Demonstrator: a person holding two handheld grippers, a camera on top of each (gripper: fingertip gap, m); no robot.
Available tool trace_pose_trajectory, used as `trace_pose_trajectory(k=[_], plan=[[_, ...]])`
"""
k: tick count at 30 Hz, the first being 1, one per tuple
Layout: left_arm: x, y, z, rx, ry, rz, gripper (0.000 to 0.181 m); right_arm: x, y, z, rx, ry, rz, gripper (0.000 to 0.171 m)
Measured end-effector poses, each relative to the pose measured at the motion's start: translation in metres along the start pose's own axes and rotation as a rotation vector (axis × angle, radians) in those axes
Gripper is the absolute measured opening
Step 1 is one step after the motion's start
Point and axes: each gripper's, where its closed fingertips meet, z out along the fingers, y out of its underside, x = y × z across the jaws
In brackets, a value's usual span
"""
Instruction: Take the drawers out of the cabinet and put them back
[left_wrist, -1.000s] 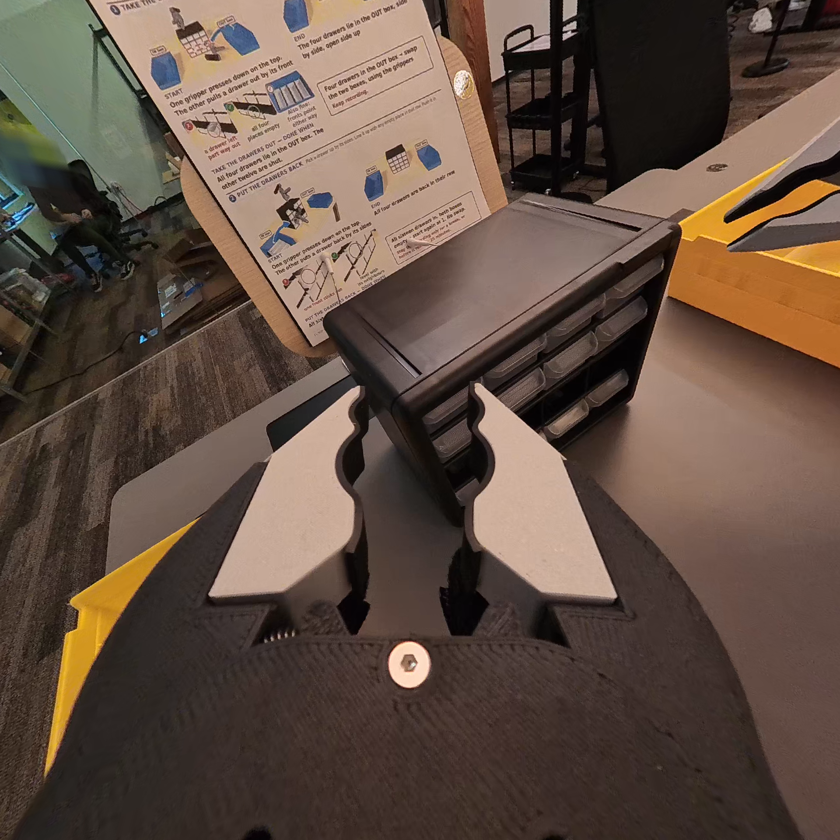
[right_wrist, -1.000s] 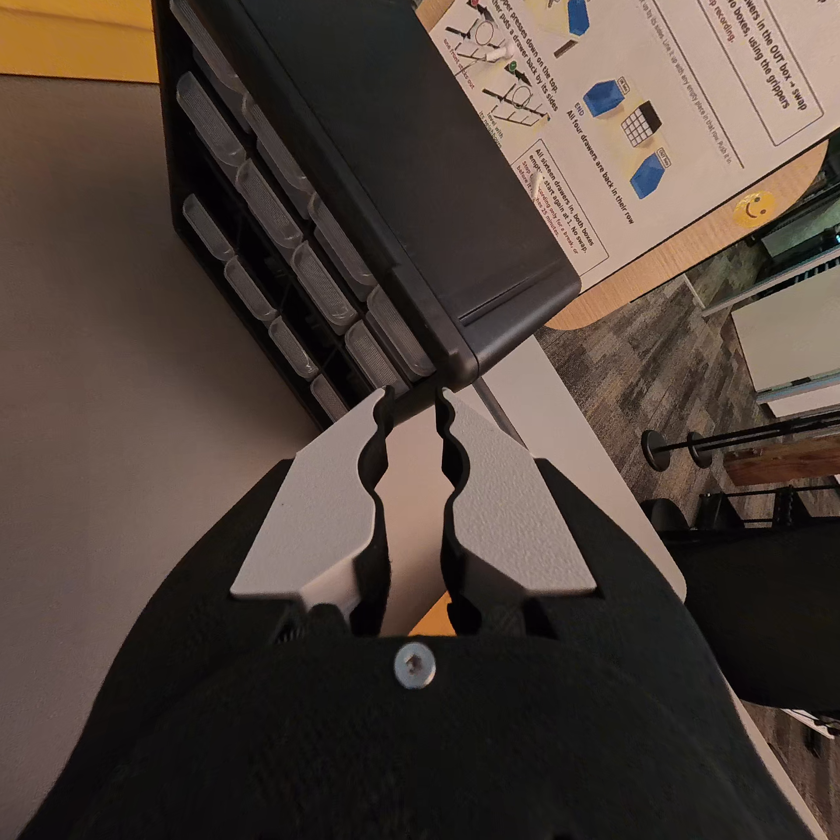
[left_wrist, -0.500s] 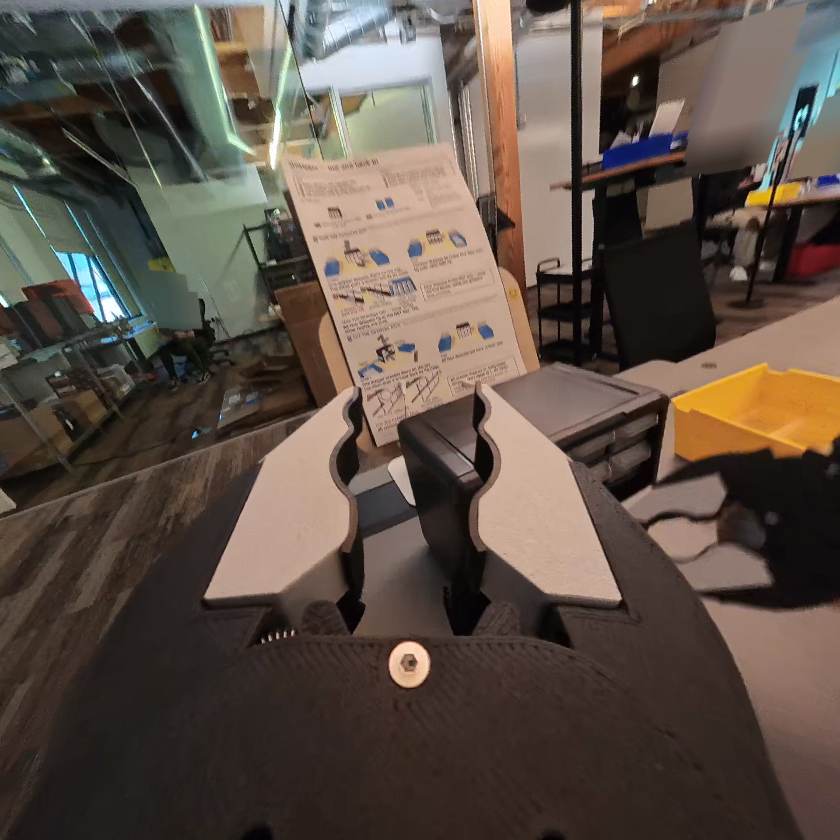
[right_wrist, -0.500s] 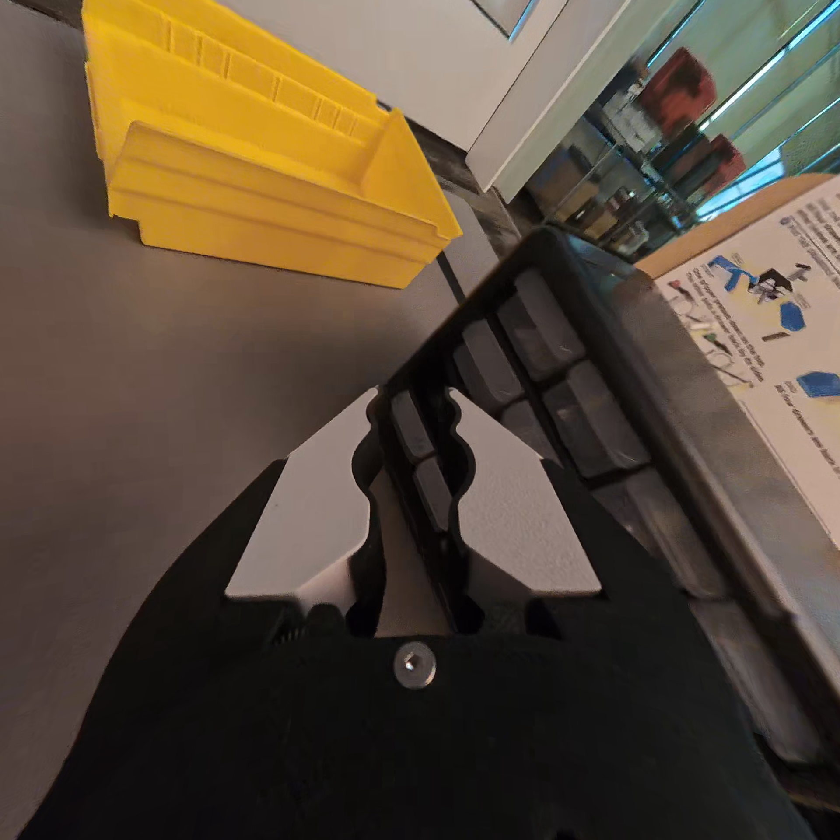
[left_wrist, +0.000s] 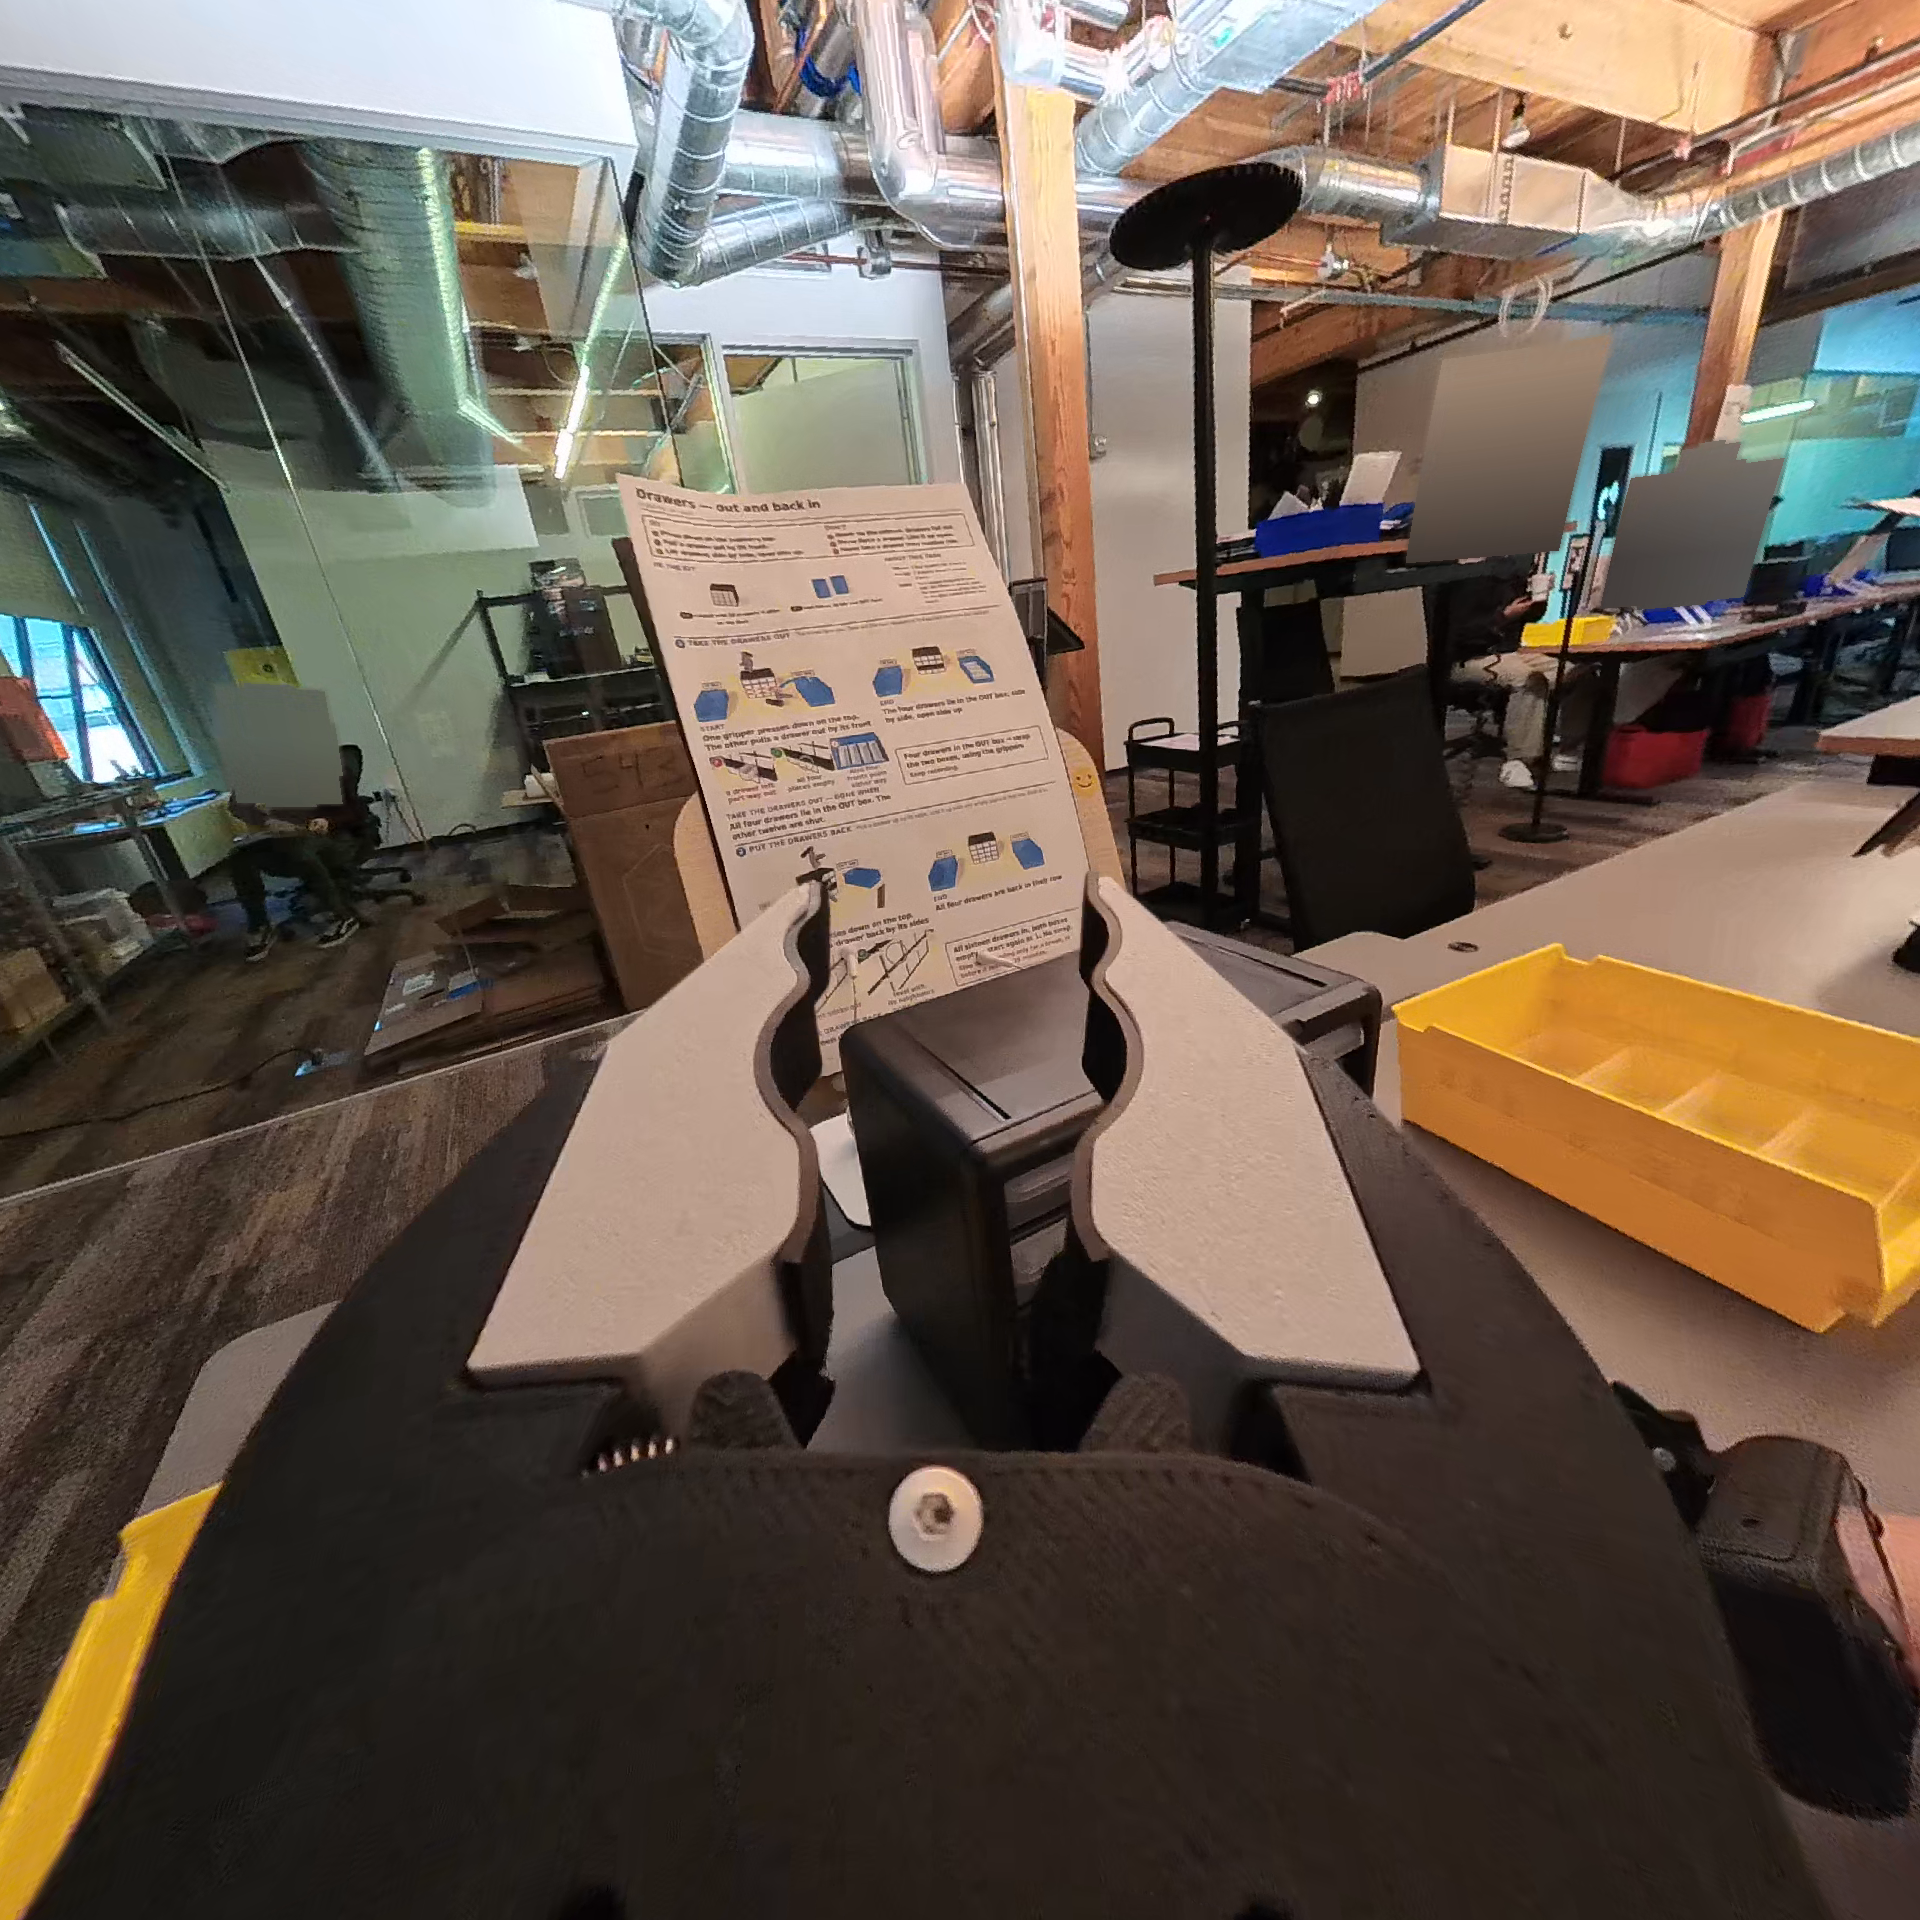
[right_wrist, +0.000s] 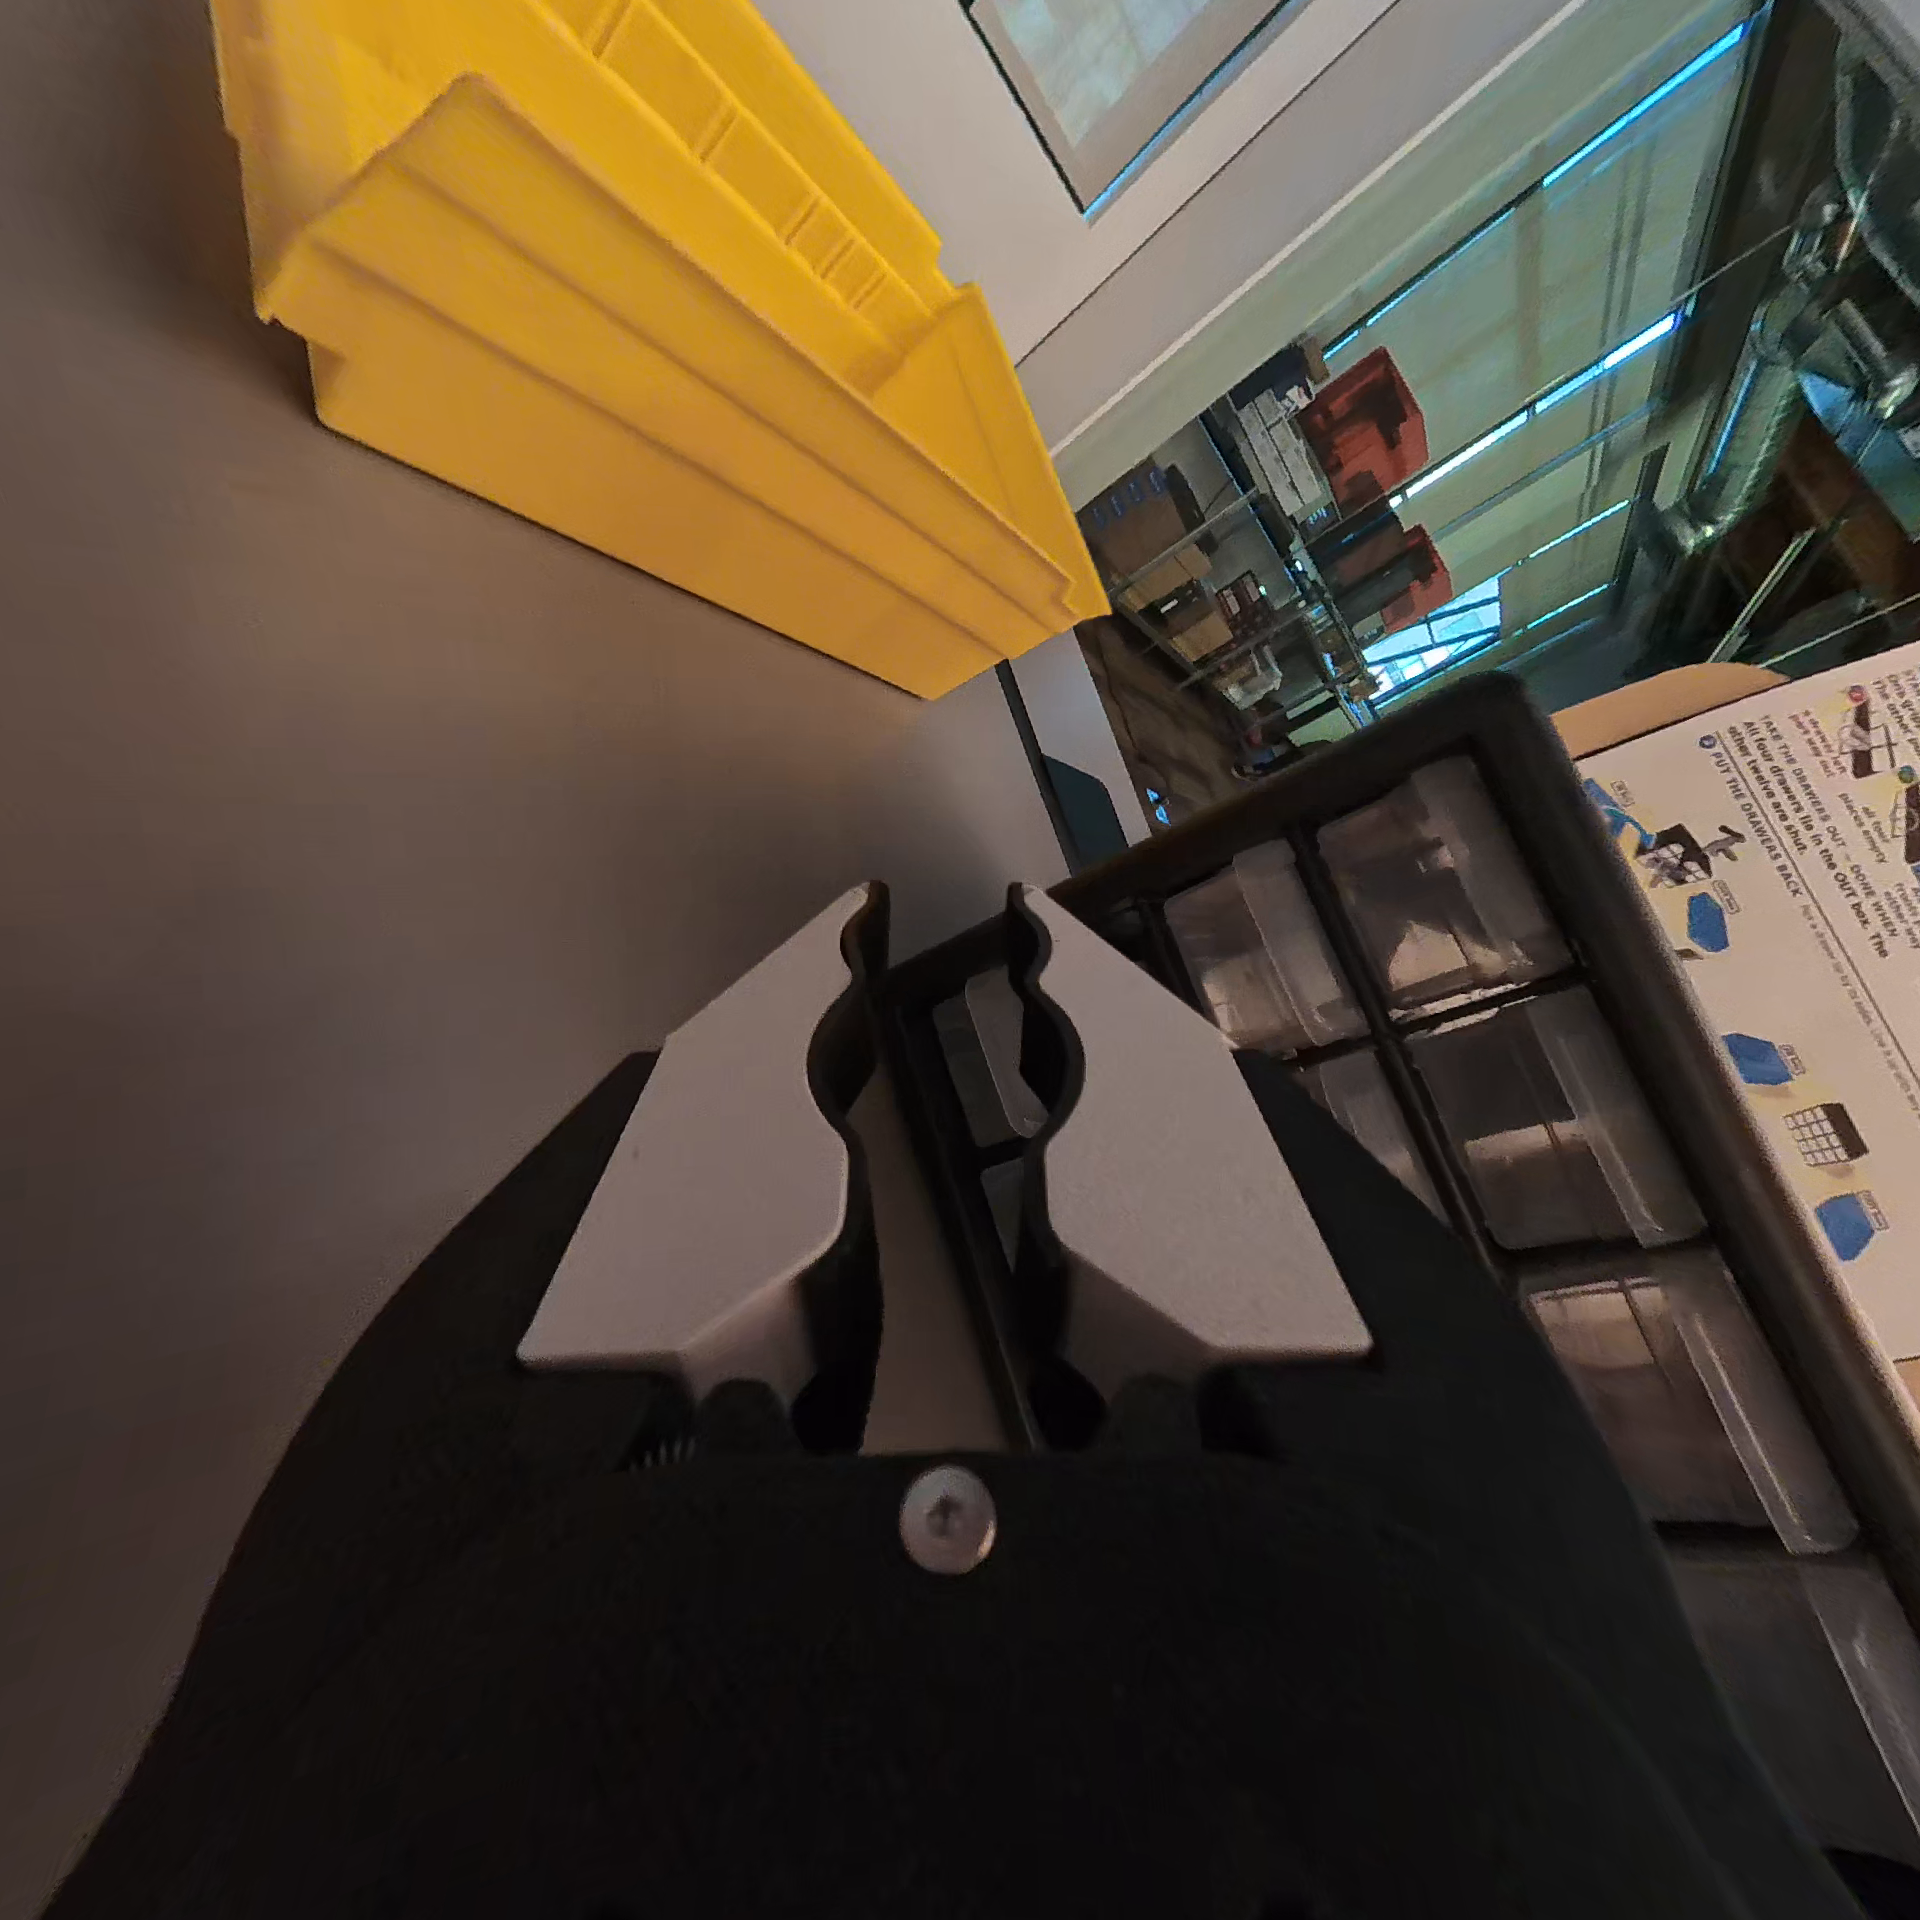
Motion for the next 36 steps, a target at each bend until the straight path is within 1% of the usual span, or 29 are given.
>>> trace_pose_trajectory(k=[10, 23, 29, 31, 34, 36], plan=[[0.014, 0.01, 0.017, -0.037, 0.026, 0.034, 0.047, 0.004, 0.015, 0.004, -0.031, 0.012, -0.019, 0.021], [0.018, 0.011, 0.019, -0.049, 0.031, 0.042, 0.048, 0.008, 0.024, 0.007, -0.05, 0.03, -0.033, 0.02], [0.019, 0.016, 0.021, -0.07, 0.05, 0.024, 0.049, 0.02, 0.034, 0.0, -0.08, 0.08, -0.038, 0.017], [0.02, 0.018, 0.022, -0.08, 0.055, 0.019, 0.05, 0.022, 0.032, 0.0, -0.072, 0.085, -0.034, 0.017], [0.021, 0.017, 0.023, -0.078, 0.049, 0.028, 0.051, 0.022, 0.031, 0.0, -0.079, 0.099, -0.07, 0.017], [0.023, 0.018, 0.023, -0.081, 0.052, 0.036, 0.051, 0.028, 0.039, -0.004, -0.108, 0.125, -0.109, 0.016]])
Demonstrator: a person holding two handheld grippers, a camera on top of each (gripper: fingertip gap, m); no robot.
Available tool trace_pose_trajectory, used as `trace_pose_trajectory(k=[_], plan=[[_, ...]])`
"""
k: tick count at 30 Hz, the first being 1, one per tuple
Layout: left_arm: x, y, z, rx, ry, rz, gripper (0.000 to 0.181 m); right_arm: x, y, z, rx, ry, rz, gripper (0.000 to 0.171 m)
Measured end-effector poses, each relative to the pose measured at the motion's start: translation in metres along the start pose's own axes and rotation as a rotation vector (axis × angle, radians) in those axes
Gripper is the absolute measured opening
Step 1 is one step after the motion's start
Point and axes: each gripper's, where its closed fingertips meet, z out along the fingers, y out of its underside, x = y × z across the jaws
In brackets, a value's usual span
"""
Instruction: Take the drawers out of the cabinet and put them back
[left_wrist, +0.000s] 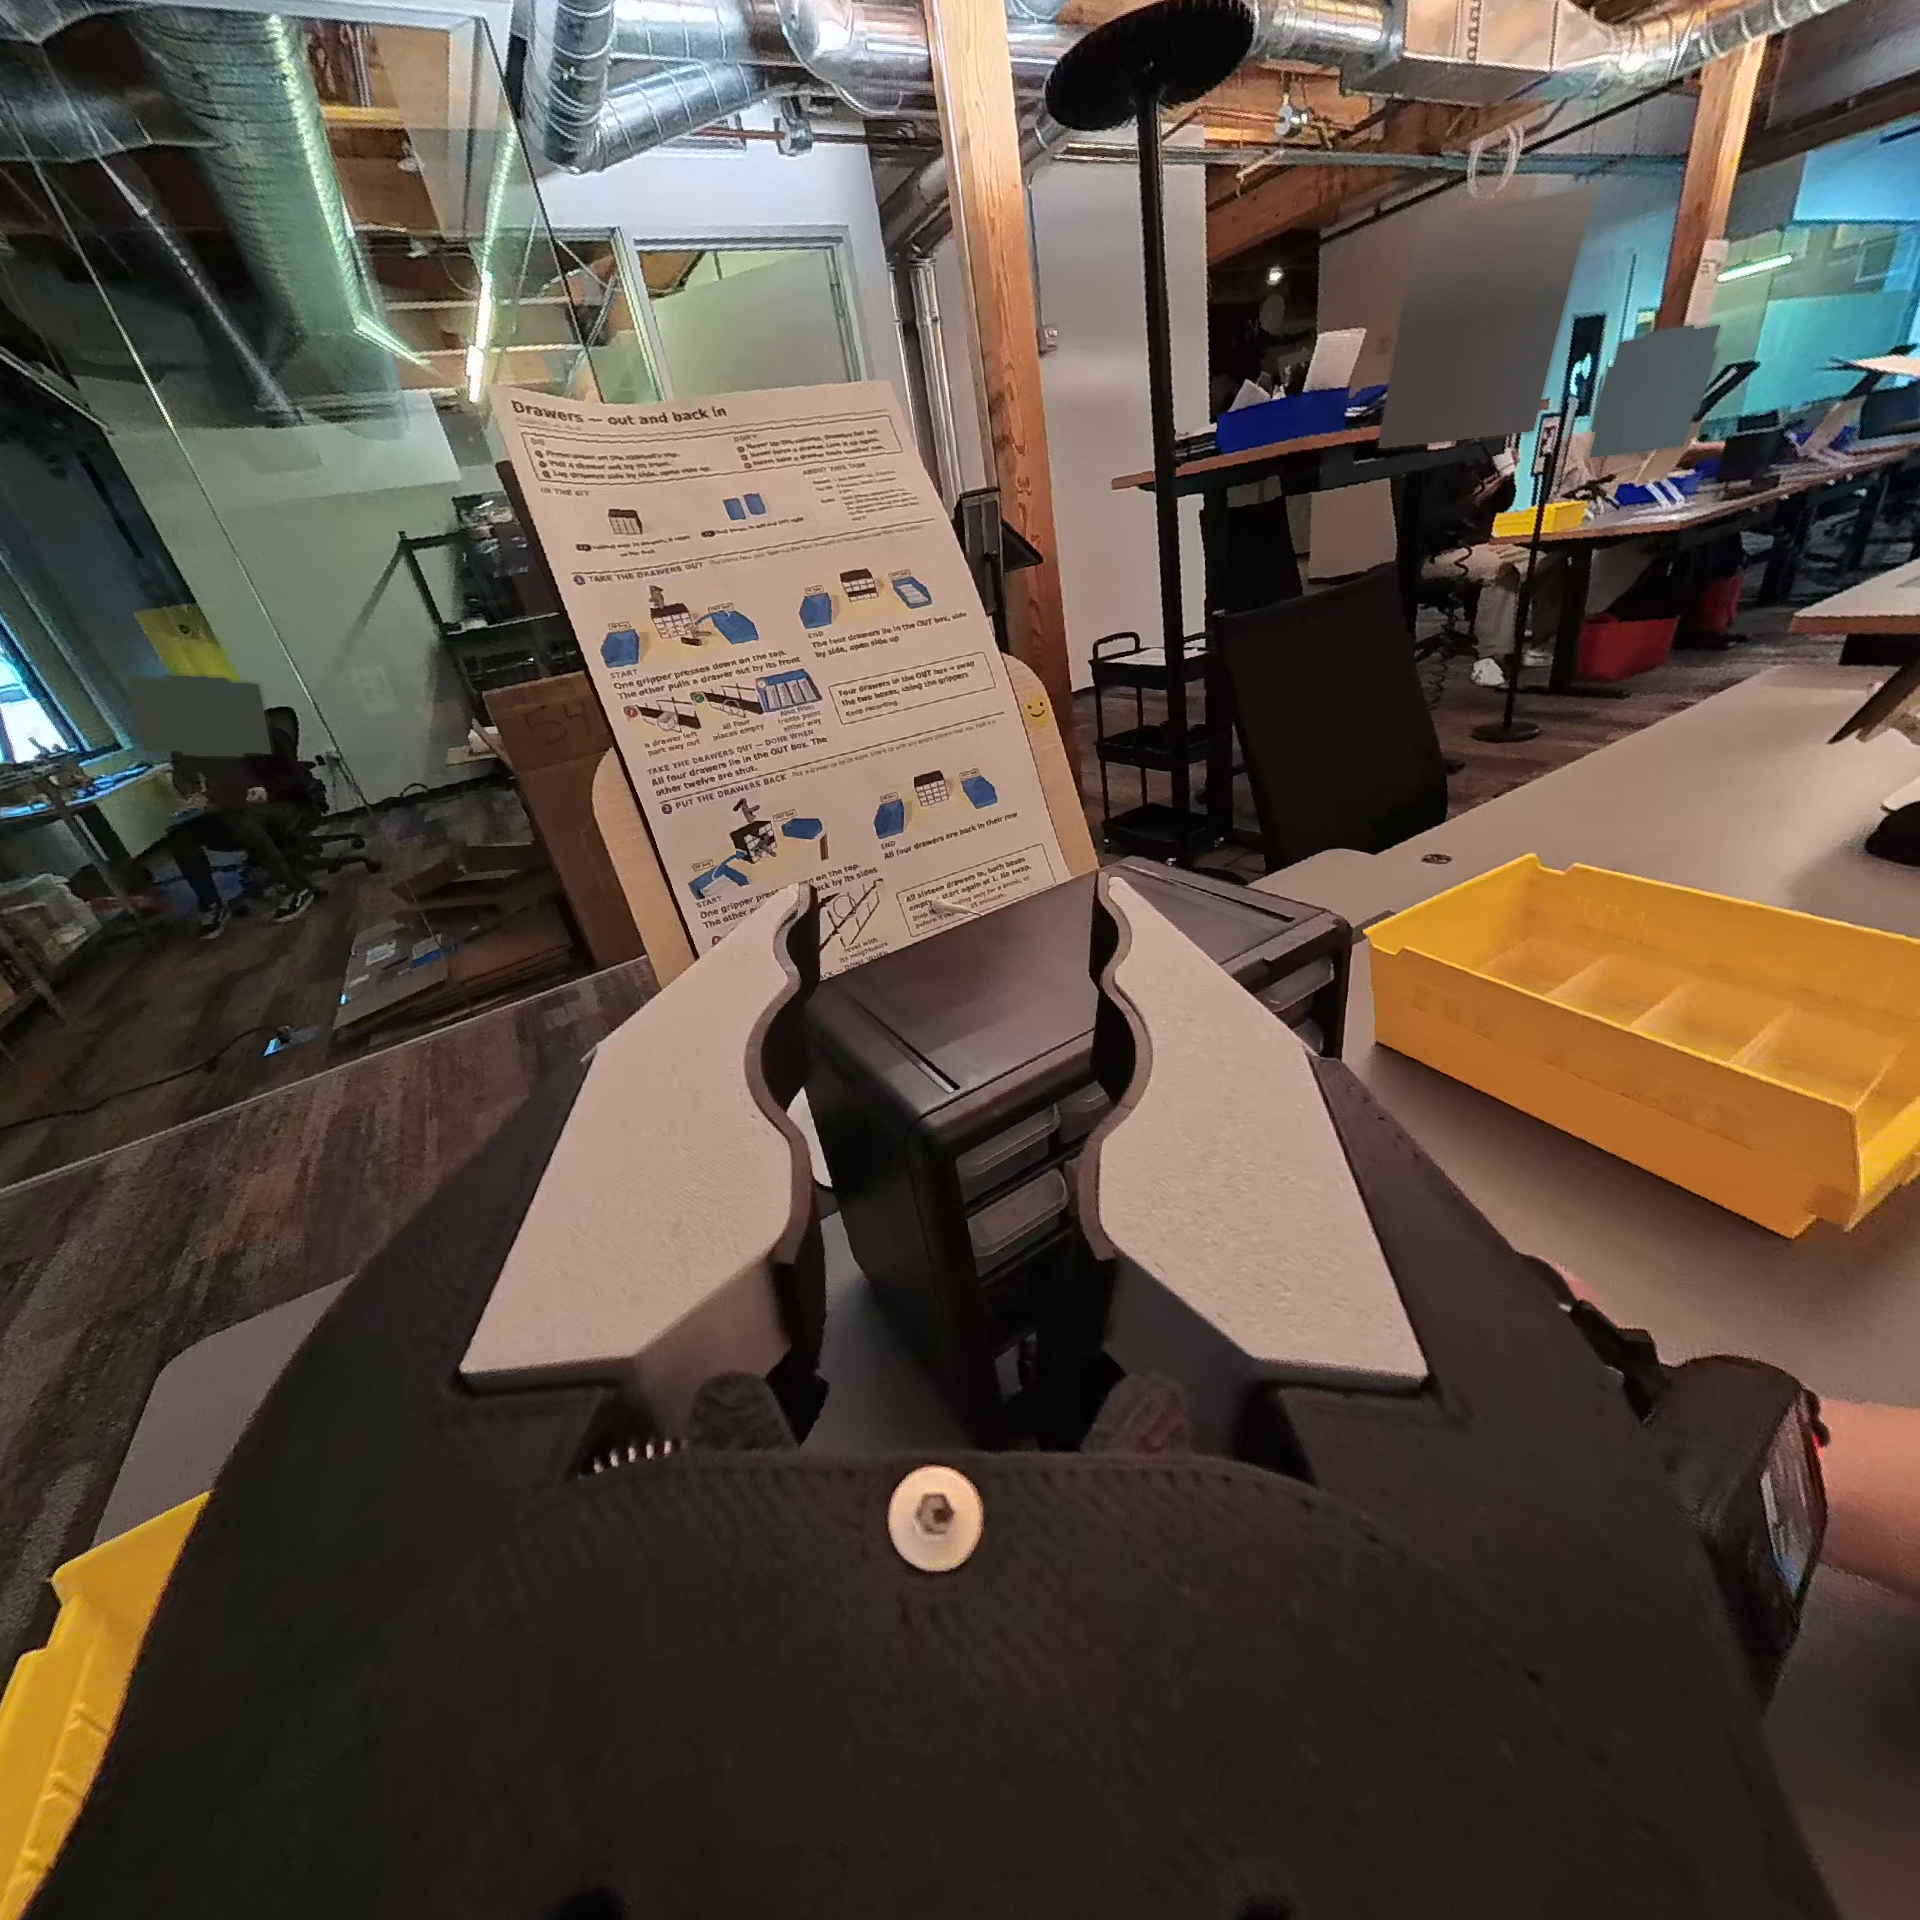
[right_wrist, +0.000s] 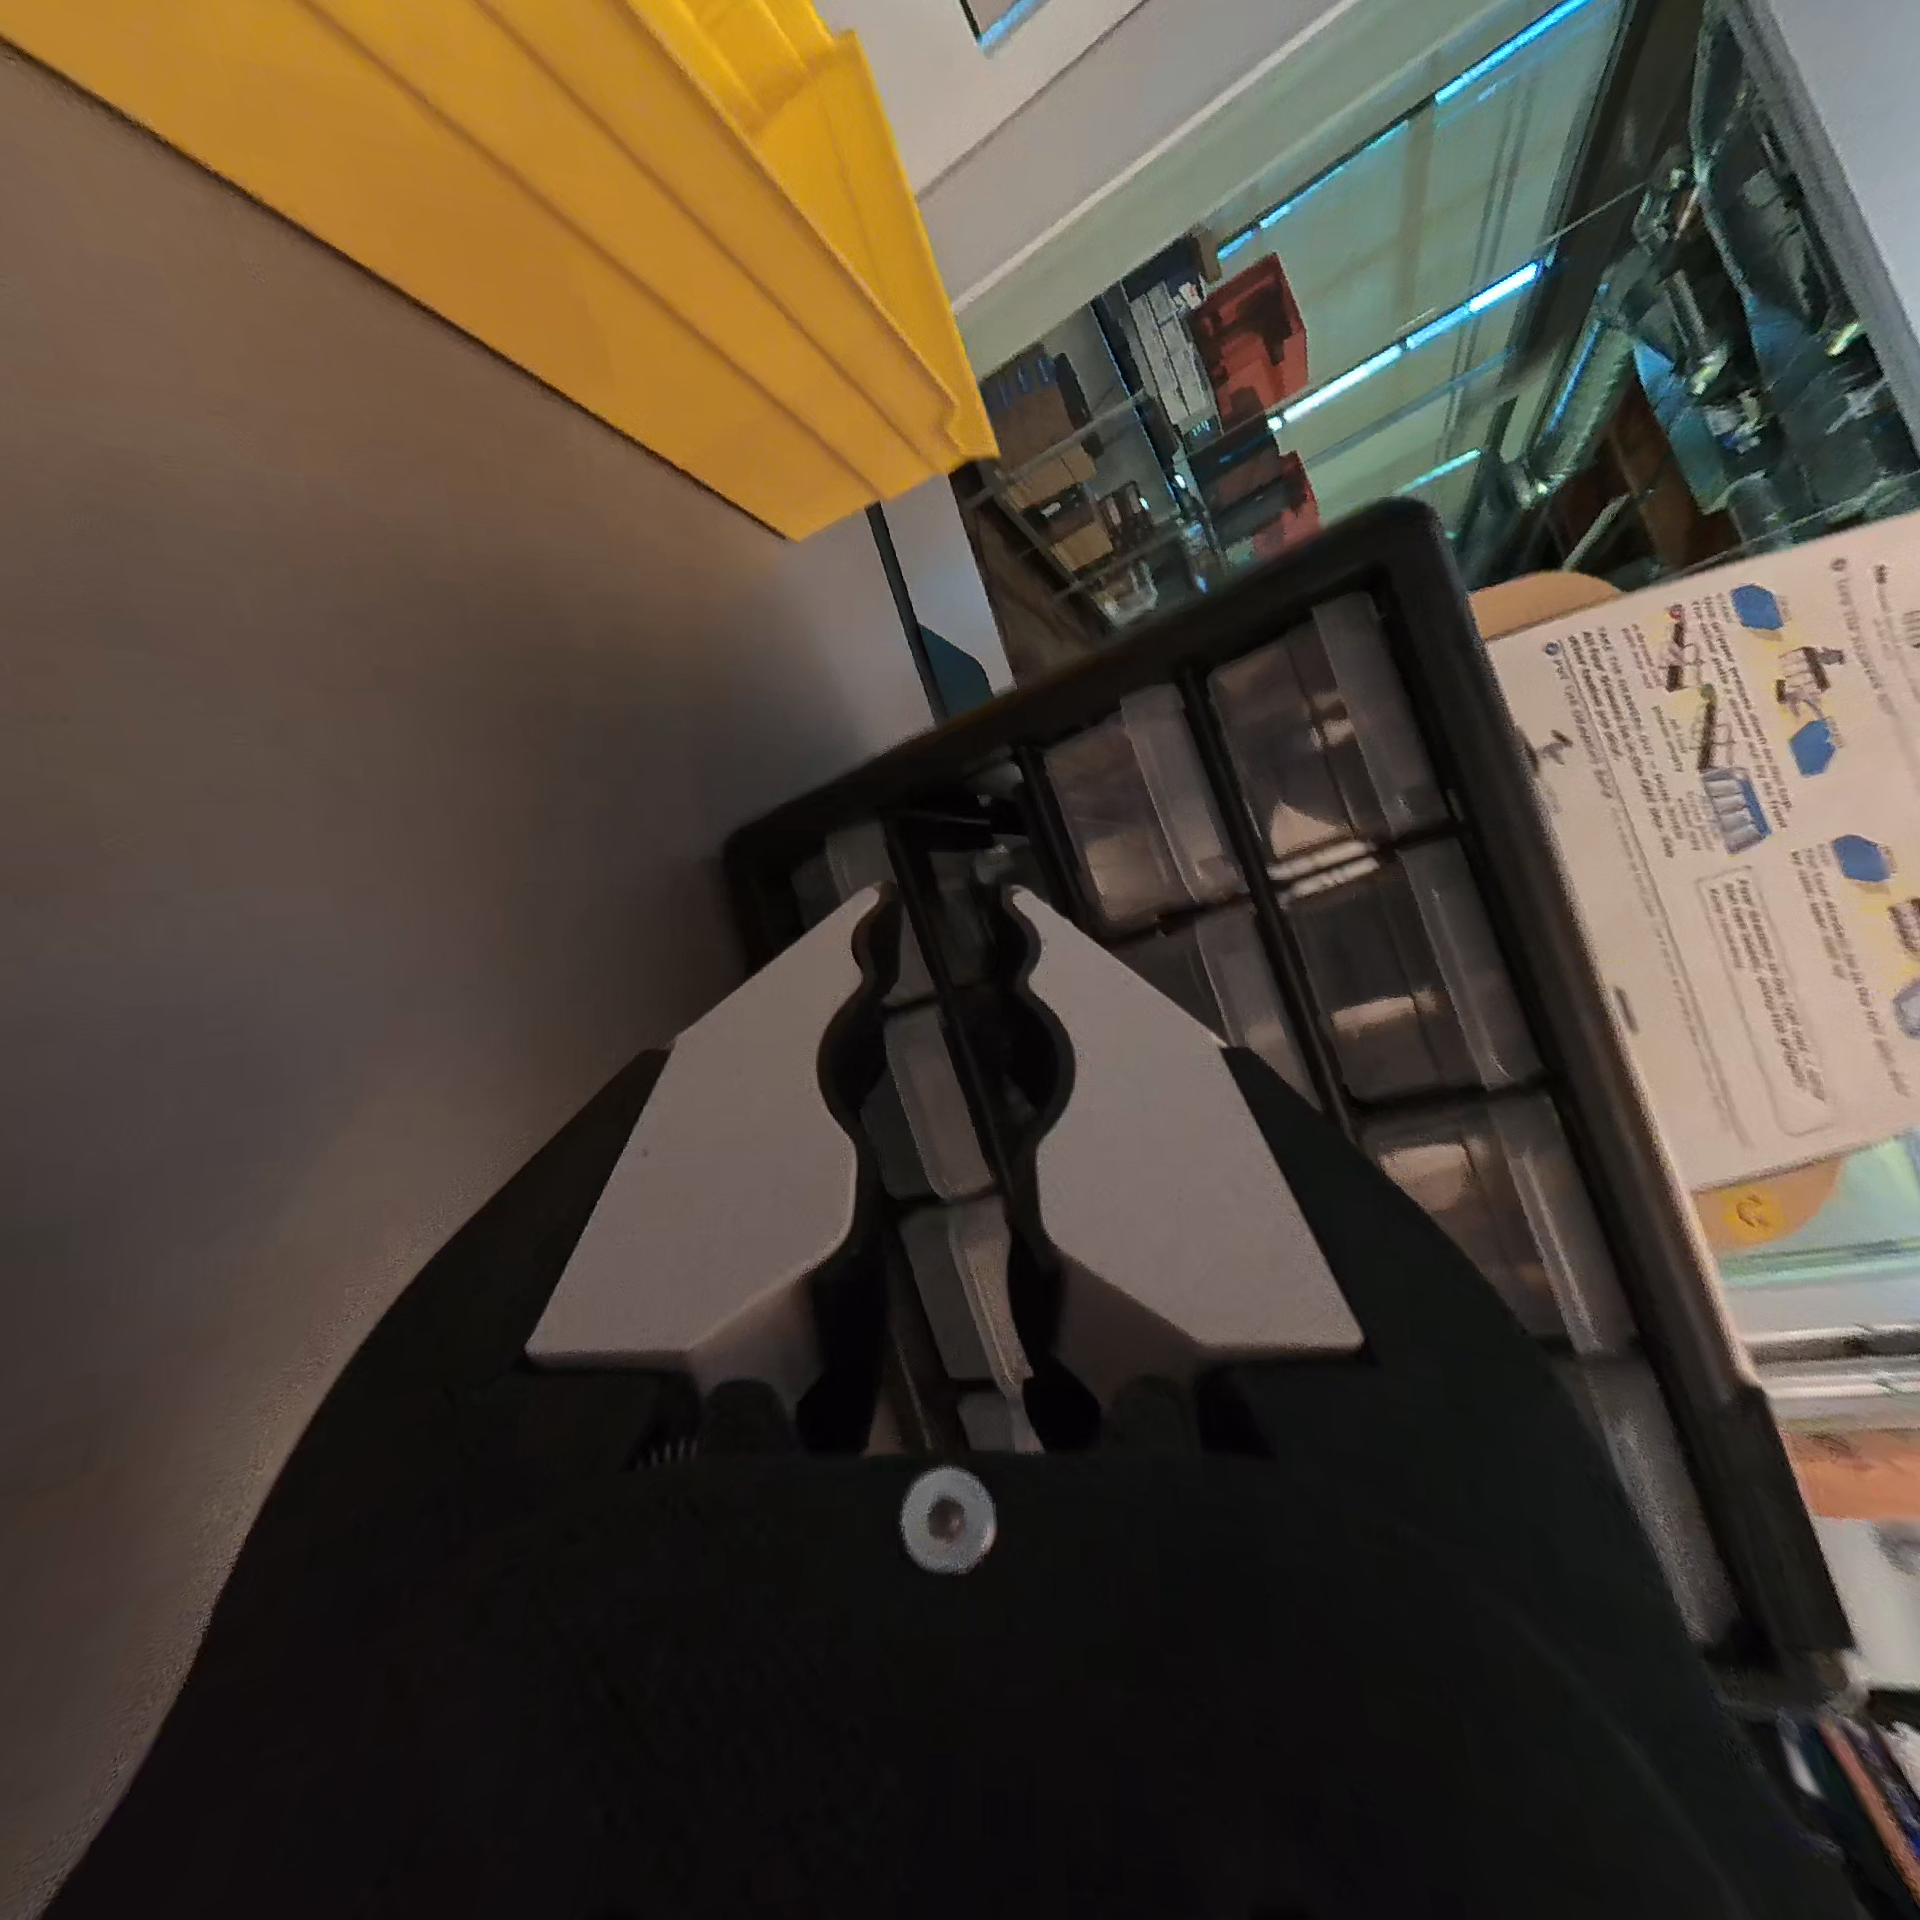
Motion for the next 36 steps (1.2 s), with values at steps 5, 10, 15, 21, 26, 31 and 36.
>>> trace_pose_trajectory(k=[5, 10, 15, 21, 26, 31, 36], plan=[[0.0, 0.002, 0.002, -0.009, 0.01, -0.005, 0.052, 0.036, 0.087, -0.04, -0.14, 0.124, -0.006, 0.011], [-0.001, 0.009, 0.008, -0.038, 0.017, -0.017, 0.053, 0.063, 0.16, -0.078, -0.257, 0.199, 0.075, 0.007], [-0.011, 0.018, 0.011, -0.084, -0.045, 0.004, 0.059, 0.062, 0.169, -0.076, -0.254, 0.163, 0.169, 0.008], [-0.017, 0.016, 0.006, -0.076, -0.067, -0.004, 0.06, 0.061, 0.167, -0.078, -0.242, 0.149, 0.169, 0.007], [-0.019, 0.017, 0.005, -0.079, -0.072, -0.012, 0.063, 0.058, 0.163, -0.077, -0.228, 0.136, 0.17, 0.007], [-0.019, 0.018, 0.007, -0.081, -0.07, -0.016, 0.063, 0.057, 0.165, -0.077, -0.234, 0.125, 0.161, 0.007], [-0.018, 0.018, 0.007, -0.083, -0.071, -0.011, 0.063, 0.06, 0.162, -0.079, -0.223, 0.134, 0.165, 0.007]])
